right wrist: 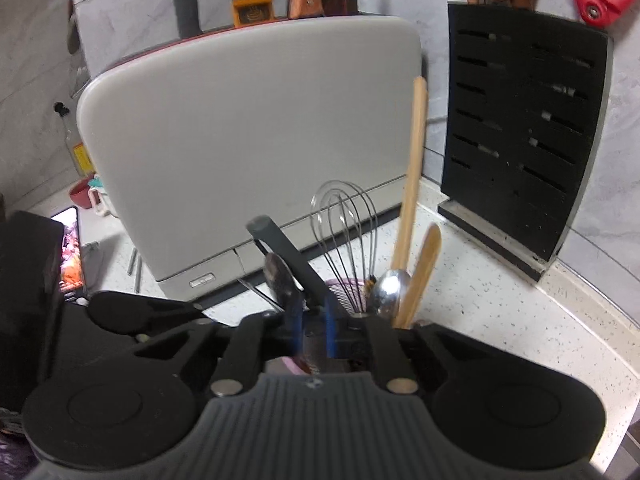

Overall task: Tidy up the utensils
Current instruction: 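Lower the utensil into the pink cup and open the right gripper, then set the pink cup down on the counter and open the left gripper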

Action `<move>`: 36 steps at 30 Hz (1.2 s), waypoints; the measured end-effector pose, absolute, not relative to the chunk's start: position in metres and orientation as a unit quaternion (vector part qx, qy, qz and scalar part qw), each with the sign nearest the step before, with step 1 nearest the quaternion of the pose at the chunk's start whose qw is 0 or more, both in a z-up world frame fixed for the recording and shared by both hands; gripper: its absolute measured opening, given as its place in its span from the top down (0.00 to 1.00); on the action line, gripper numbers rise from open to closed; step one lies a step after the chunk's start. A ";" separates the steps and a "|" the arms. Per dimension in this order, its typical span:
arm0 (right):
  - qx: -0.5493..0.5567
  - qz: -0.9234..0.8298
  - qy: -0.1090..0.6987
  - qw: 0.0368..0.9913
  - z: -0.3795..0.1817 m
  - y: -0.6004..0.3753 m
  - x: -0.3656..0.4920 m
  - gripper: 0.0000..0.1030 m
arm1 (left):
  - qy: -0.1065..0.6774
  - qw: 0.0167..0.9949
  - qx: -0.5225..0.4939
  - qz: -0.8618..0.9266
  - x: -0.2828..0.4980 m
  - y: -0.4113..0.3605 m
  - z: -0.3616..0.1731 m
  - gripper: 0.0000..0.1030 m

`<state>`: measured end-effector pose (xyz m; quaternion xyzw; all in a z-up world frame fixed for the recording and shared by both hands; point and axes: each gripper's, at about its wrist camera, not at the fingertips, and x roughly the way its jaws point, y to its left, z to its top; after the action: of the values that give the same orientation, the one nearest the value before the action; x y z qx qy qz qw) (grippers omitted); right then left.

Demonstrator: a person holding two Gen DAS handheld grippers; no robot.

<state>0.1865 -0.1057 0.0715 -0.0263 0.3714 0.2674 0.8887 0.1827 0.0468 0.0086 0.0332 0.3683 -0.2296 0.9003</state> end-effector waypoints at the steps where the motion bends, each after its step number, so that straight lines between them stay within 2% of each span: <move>1: -0.029 0.261 0.375 0.889 0.071 -0.106 0.188 1.00 | 0.368 0.900 0.033 -0.230 0.182 0.047 0.009 0.49; 8: -0.012 0.241 0.396 0.886 0.060 -0.116 0.200 1.00 | 0.365 0.901 0.031 -0.231 0.181 0.049 0.010 0.49; 15: 0.002 0.244 0.358 0.901 0.082 -0.126 0.186 0.97 | 0.357 0.903 0.032 -0.236 0.172 0.051 0.016 0.46; 18: 0.013 0.233 0.332 0.914 0.094 -0.133 0.177 0.90 | 0.343 0.906 0.036 -0.243 0.162 0.047 0.022 0.43; 20: 0.024 0.225 0.307 0.924 0.103 -0.140 0.167 0.79 | 0.333 0.910 0.039 -0.243 0.153 0.046 0.026 0.40; 21: 0.029 0.219 0.293 0.930 0.108 -0.145 0.162 0.77 | 0.326 0.913 0.038 -0.241 0.148 0.047 0.028 0.39; 26: 0.033 0.182 0.238 0.954 0.120 -0.166 0.129 0.61 | 0.267 0.940 0.038 -0.208 0.119 0.046 0.042 0.20; 30: 0.031 0.150 0.201 0.968 0.122 -0.179 0.099 0.57 | 0.221 0.958 0.032 -0.178 0.097 0.045 0.051 0.12; 32: 0.028 0.136 0.187 0.973 0.120 -0.184 0.085 0.51 | 0.204 0.964 0.033 -0.167 0.088 0.044 0.054 0.06; 36: 0.025 0.114 0.183 0.976 0.107 -0.186 0.063 0.47 | 0.183 0.972 0.032 -0.144 0.072 0.040 0.052 0.00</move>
<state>0.0628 -0.1864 0.1069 0.0249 0.1827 0.1136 0.9763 0.0719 0.0397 0.0517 0.0325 0.1826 -0.1440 0.9720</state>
